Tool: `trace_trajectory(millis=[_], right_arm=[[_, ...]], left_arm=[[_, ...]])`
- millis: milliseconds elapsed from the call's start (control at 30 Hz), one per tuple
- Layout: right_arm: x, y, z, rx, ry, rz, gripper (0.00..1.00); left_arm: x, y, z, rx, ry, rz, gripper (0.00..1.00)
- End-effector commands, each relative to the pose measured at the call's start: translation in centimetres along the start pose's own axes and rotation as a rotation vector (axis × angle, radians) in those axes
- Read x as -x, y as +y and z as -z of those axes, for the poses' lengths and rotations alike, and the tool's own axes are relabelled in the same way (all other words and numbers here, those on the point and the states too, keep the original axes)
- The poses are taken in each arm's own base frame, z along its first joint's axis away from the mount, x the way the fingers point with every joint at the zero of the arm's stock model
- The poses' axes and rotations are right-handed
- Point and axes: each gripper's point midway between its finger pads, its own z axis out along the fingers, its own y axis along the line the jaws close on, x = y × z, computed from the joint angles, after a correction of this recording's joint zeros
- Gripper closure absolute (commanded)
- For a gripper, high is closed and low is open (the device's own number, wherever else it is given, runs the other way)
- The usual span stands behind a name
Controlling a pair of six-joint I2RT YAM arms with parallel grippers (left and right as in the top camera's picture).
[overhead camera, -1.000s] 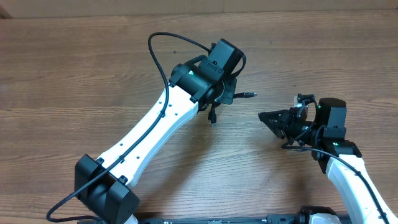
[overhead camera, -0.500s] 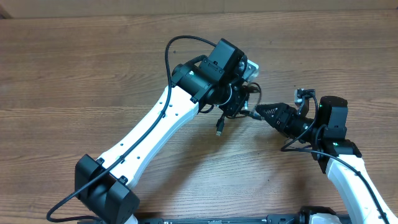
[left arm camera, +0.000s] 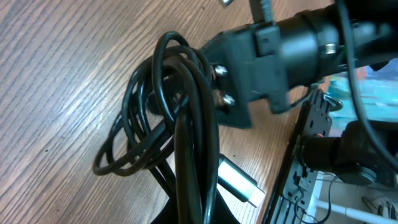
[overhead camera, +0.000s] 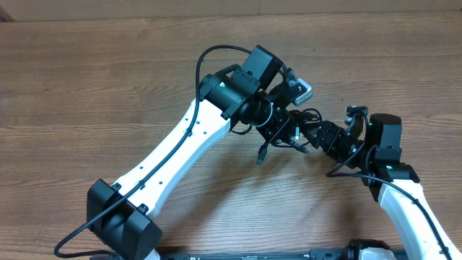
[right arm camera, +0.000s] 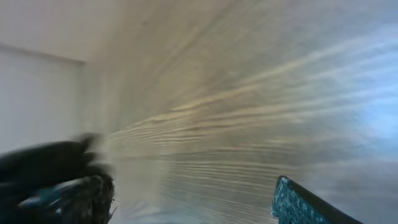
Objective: Untangle cables
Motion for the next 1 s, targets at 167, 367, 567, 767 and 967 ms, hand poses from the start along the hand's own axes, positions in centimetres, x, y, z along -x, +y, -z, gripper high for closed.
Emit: trace_trajectory(millis=[167,367,567,767,967], right_arm=[[0.8,-2.8,0.5,-0.162,-0.059,-0.070,0.20],[0.3,-4.9,0.9,-0.269,-0.076,-0.187,0.17],[-0.1,-5.6,1.1,-0.307,-0.074,-0.228,0.17],[-0.3,-6.1,1.2,-0.331,-0.075,-0.253,0.16],[-0.6,-7.0,1.6,-0.379,-0.084,-0.297,0.16]], left_arm=[[0.6,-1.2,0.4,-0.058,-0.020,-0.037,0.96],[0.0,-1.3,0.3,-0.059,0.001,-0.023,0.96],[-0.5,-1.2,0.4,-0.054,0.022,-0.011,0.96],[-0.6,-1.3,0.4,-0.059,0.026,-0.028,0.96],[-0.9,-1.4,0.4,-0.064,0.037,-0.045,0.96]])
